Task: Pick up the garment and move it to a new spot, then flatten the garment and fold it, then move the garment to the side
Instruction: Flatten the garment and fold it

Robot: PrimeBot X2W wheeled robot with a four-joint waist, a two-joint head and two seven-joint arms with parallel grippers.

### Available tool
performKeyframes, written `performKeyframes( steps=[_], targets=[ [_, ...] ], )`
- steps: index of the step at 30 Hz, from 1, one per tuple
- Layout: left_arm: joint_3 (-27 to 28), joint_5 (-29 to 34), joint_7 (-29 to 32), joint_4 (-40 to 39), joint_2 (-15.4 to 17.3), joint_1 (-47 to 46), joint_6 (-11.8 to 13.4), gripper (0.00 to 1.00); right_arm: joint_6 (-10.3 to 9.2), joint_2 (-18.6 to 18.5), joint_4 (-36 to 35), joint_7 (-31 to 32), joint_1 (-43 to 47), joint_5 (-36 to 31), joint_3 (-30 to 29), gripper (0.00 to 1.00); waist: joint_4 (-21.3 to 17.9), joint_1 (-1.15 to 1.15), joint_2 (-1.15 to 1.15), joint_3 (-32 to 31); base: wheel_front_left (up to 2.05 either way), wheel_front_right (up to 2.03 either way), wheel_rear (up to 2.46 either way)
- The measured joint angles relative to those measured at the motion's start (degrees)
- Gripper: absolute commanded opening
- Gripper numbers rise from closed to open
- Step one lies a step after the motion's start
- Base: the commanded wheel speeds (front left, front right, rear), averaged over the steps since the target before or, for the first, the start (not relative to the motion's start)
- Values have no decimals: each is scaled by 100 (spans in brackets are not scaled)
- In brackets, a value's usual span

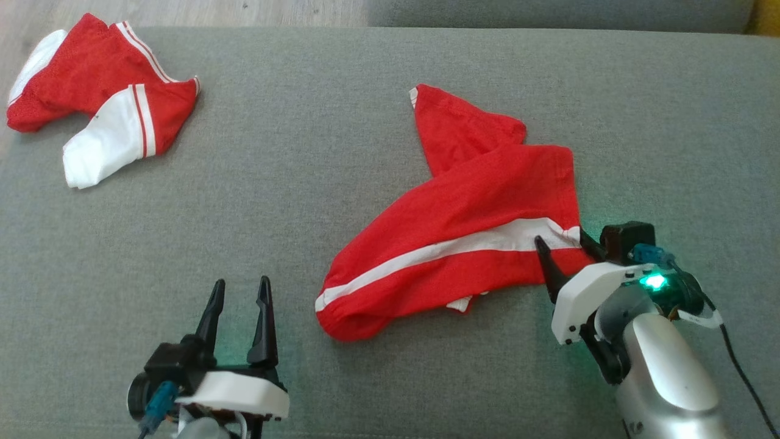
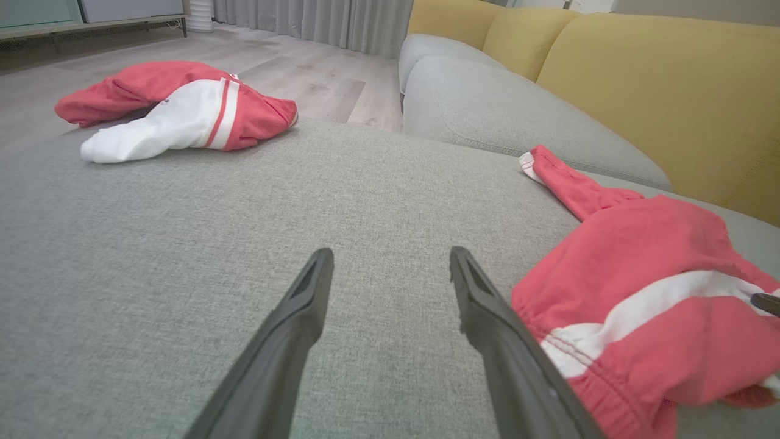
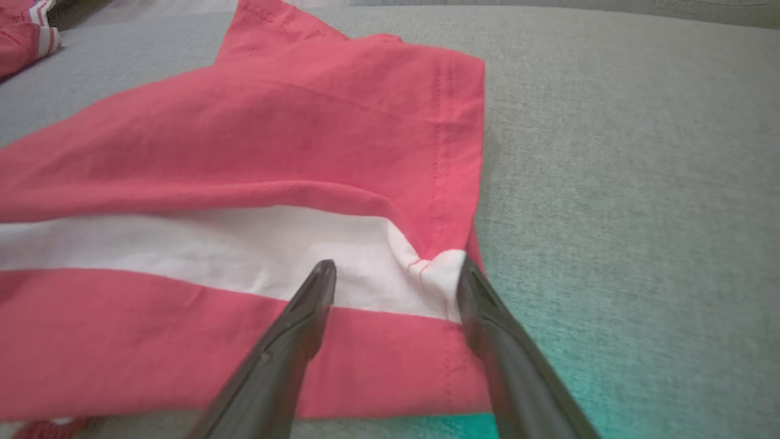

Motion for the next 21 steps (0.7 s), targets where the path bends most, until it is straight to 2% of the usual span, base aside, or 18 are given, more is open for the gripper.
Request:
performKeyframes(
  steps=[3,4,5,8,11,15,21],
  targets=[
    [0,44,0,2,-16,0,-11,100,0,0,-11,48,-1,0,-53,88,5,0,0,3,0,0,0],
    [1,49,0,4,-18,0,-12,100,0,0,-10,52,-2,-1,-75,80,7,0,0,2,0,0,0],
    [4,49,0,10,-18,0,-23,100,0,0,-8,53,-5,-1,-89,71,10,0,0,-1,0,0,0],
    [19,49,0,40,-19,-1,-30,100,0,0,34,54,-18,-12,-108,30,20,0,0,-14,0,0,0],
    [22,51,0,54,-20,0,-34,100,0,0,85,54,-18,-36,-116,1,27,0,0,-31,0,0,0],
    [26,91,0,53,-29,3,-40,100,0,0,113,24,-19,-118,-187,0,24,0,0,-76,0,0,0],
    [-19,-113,38,31,-123,60,-347,100,0,1,-34,-230,-16,-118,-414,0,7,0,0,-198,0,0,0]
  ],
)
